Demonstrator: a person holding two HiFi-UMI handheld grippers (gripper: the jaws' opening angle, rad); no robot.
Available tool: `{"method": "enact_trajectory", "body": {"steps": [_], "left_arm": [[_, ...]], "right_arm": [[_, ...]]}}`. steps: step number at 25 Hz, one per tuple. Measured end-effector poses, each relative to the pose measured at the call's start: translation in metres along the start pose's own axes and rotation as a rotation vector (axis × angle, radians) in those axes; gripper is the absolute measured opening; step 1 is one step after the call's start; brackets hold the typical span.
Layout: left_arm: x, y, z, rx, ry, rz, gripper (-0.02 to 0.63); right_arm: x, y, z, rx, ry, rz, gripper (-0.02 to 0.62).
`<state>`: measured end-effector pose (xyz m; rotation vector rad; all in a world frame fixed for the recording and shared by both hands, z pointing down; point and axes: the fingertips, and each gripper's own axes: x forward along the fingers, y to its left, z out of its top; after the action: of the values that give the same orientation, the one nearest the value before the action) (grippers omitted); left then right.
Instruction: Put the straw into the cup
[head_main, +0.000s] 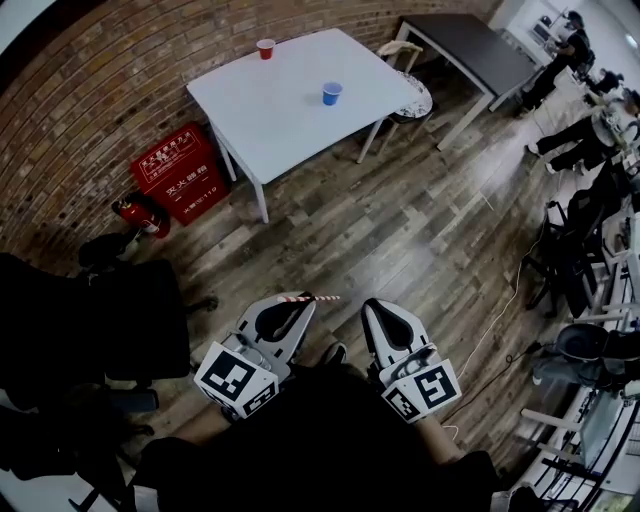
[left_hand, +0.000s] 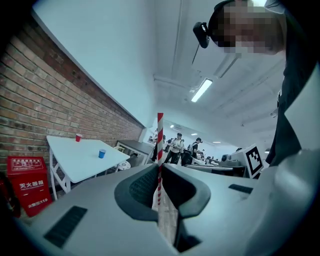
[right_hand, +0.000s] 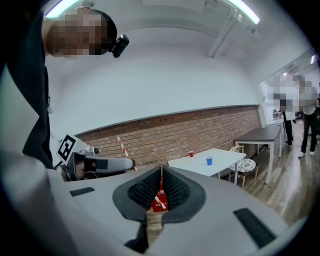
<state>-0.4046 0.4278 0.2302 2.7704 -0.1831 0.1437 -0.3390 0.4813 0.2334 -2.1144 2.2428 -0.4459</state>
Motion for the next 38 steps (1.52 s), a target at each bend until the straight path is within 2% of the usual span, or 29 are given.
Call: {"method": "enact_trajectory", "body": {"steps": [7, 15, 26, 29, 38], "left_arm": [[-0.012, 0.024, -0.013, -0.04, 0.027, -0.061, 0.038], [0.007, 0.053, -0.011, -0.053, 0.046, -0.058, 0.038], [0.08, 0.076, 0.022, 0.002, 0.041, 0.043, 0.038], [0.108, 0.074, 0.03, 0.015, 0.047, 0.065, 0.038], [0.19, 0.052, 0.051, 0.044, 0.042, 0.123, 0.038]], "right_arm": [[0.017, 0.024, -0.019, 0.006, 0.045, -0.041, 0.032], [0.052, 0.013, -0.018, -0.004, 0.057, -0.026, 0.032], [0.094, -0.056, 0.019, -0.011, -0.008, 0.097, 0.032], [0.098, -0.084, 0.03, 0.027, -0.016, 0.127, 0.032], [0.083, -0.167, 0.066, 0.055, -0.077, 0.18, 0.034]]}}
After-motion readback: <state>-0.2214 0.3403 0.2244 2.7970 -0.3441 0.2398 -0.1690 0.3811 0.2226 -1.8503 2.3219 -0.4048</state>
